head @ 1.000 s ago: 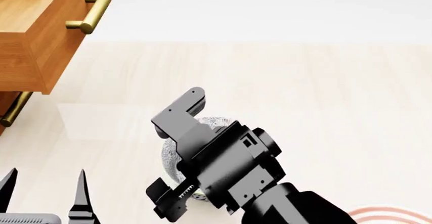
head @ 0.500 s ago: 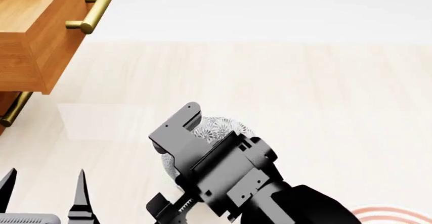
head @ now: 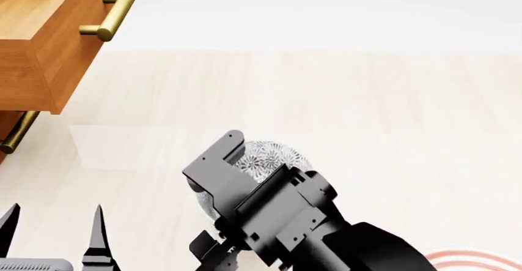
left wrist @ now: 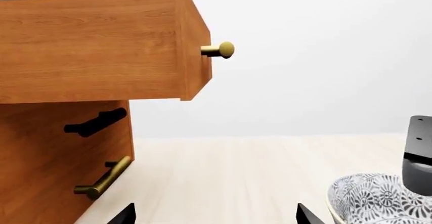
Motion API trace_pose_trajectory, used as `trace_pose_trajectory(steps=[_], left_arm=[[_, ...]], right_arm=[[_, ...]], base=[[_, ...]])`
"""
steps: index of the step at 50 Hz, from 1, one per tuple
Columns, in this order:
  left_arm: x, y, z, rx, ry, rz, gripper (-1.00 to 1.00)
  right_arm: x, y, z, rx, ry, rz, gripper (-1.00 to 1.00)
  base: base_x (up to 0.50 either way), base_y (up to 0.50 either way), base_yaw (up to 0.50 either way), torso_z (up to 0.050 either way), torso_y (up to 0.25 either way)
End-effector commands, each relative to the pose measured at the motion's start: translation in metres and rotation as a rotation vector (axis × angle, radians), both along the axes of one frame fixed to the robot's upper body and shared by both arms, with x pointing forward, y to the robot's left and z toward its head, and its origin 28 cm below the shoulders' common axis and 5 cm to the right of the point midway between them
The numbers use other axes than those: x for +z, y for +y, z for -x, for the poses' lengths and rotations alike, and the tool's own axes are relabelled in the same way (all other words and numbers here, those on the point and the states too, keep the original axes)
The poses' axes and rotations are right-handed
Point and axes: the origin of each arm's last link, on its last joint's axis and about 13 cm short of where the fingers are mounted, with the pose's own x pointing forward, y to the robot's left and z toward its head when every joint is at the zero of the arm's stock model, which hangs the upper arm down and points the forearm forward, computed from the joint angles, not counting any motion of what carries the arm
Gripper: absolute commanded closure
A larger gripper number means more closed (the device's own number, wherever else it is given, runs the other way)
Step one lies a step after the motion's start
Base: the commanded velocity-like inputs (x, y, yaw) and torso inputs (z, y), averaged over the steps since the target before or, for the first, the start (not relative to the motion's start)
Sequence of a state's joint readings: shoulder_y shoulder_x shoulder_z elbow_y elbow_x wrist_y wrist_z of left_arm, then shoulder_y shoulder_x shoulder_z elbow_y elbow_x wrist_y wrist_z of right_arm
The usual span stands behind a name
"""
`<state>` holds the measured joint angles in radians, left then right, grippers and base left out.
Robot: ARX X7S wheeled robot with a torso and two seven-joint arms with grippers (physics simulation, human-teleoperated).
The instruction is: Put the bowl on the plate.
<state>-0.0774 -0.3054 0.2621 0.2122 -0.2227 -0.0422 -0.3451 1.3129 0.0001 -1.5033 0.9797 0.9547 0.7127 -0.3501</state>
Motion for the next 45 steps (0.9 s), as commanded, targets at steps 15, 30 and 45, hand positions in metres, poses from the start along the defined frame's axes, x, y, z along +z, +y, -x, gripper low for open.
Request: trace_pose_trajectory(steps=[15, 30, 45], left_arm=[[0.000, 0.000, 0.000, 0.000, 0.001, 0.002, -1.00], [0.001, 0.000, 0.001, -0.004, -0.003, 0.001, -1.00], [0.002, 0.000, 0.002, -0.007, -0.005, 0.003, -1.00]], right_arm=[[-0.004, -0.004, 0.001, 0.014, -0.029, 0.060, 1.00], [0.038, -0.019, 0.008, 0.008, -0.206, 0.213, 1.00], [0.075, -0.035, 0.021, -0.026, -0.297, 0.279, 1.00]], base=[[0.00, 0.00, 0.00, 0.000, 0.000], [0.00, 0.00, 0.00, 0.000, 0.000], [0.00, 0.00, 0.00, 0.000, 0.000]])
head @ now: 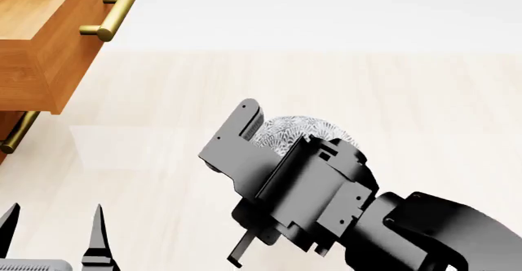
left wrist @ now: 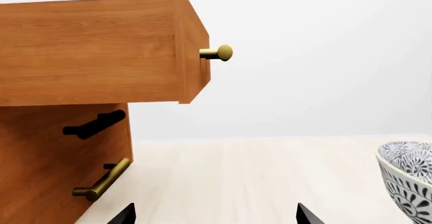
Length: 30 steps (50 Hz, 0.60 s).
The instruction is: Put the bowl on the plate.
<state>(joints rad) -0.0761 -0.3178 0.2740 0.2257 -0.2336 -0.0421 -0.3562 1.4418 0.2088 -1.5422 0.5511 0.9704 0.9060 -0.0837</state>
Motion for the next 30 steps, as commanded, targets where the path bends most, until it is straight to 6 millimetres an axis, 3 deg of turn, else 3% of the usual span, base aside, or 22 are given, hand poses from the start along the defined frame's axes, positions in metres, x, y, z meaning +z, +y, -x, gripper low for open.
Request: trace_pose_trajectory(steps=[1, 11, 23, 30], left_arm=[[0.000, 0.000, 0.000, -0.001, -0.001, -0.001, -1.00], [0.000, 0.000, -0.001, -0.002, -0.001, -0.001, -1.00], [0.001, 0.002, 0.000, 0.005, -0.002, 0.004, -1.00], [-0.001, 0.002, 0.001, 0.005, -0.001, 0.001, -1.00]], right_arm=[[0.030, -0.014, 0.009, -0.021, -0.101, 0.071, 1.00], [0.053, -0.027, 0.021, -0.059, -0.149, 0.091, 1.00], [0.043, -0.051, 0.043, -0.119, -0.104, 0.133, 1.00], [0.052, -0.061, 0.056, -0.146, -0.117, 0.142, 1.00]], base=[[0.00, 0.00, 0.00, 0.000, 0.000], [0.00, 0.00, 0.00, 0.000, 0.000], [0.00, 0.00, 0.00, 0.000, 0.000], [0.00, 0.00, 0.00, 0.000, 0.000]])
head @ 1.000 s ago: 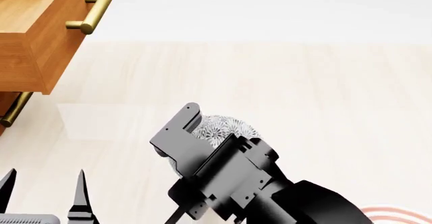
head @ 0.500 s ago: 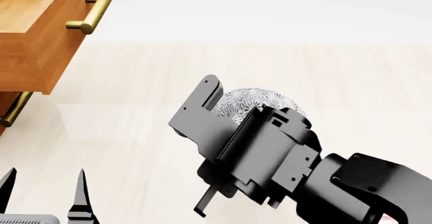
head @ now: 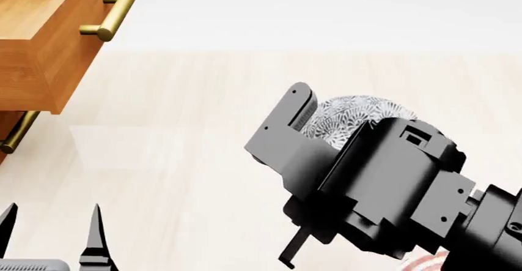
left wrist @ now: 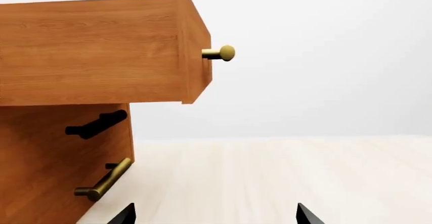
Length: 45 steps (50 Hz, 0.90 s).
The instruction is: Put the bowl on the plate.
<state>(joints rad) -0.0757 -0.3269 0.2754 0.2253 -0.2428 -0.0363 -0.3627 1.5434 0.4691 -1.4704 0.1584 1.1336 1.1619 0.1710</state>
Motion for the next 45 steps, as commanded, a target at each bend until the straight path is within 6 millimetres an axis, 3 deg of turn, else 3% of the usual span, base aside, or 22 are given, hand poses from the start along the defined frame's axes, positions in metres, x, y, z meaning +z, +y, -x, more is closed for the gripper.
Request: trace_pose_trajectory(steps=[1, 18, 45], left_arm=[[0.000, 0.000, 0.000, 0.001, 0.000, -0.001, -1.00], [0.001, -0.001, 0.001, -0.003, 0.000, -0.002, -1.00], [0.001, -0.002, -0.004, -0.019, 0.001, -0.003, -1.00]], right_arm=[[0.011, -0.019, 0.019, -0.048, -0.041, 0.042, 1.00], [0.030, -0.037, 0.047, -0.111, -0.074, 0.083, 1.00], [0.026, -0.067, 0.088, -0.207, -0.111, -0.021, 1.00]], base=[[0.00, 0.00, 0.00, 0.000, 0.000], [0.00, 0.00, 0.00, 0.000, 0.000], [0.00, 0.00, 0.00, 0.000, 0.001]])
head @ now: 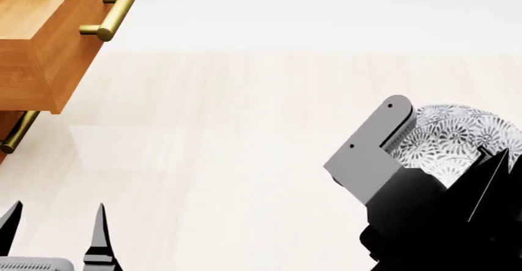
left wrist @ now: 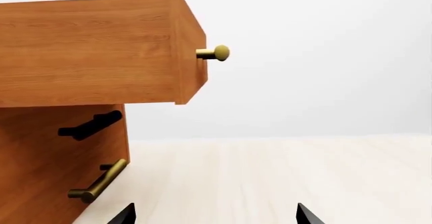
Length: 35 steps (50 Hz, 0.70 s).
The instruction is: Put the bowl on the plate.
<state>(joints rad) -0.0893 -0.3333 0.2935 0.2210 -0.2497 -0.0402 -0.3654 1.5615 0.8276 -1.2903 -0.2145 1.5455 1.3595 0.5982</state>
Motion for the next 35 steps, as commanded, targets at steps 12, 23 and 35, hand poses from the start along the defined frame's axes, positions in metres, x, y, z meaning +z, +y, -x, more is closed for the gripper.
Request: trace_pose_trajectory(steps=[12, 23, 35], left_arm=[[0.001, -0.001, -0.002, -0.006, 0.000, -0.003, -1.00], [0.001, -0.001, -0.003, -0.007, 0.000, -0.003, -1.00], [0.000, -0.001, -0.003, -0.007, 0.000, -0.002, -1.00]], right_arm=[[-0.012, -0.022, 0.036, -0.083, -0.063, -0.069, 1.00], [-0.020, -0.025, 0.048, -0.109, -0.065, -0.105, 1.00], [-0.030, -0.034, 0.061, -0.158, -0.061, -0.151, 1.00]], base=[[0.00, 0.00, 0.00, 0.000, 0.000], [0.00, 0.00, 0.00, 0.000, 0.000], [0.00, 0.00, 0.00, 0.000, 0.001]])
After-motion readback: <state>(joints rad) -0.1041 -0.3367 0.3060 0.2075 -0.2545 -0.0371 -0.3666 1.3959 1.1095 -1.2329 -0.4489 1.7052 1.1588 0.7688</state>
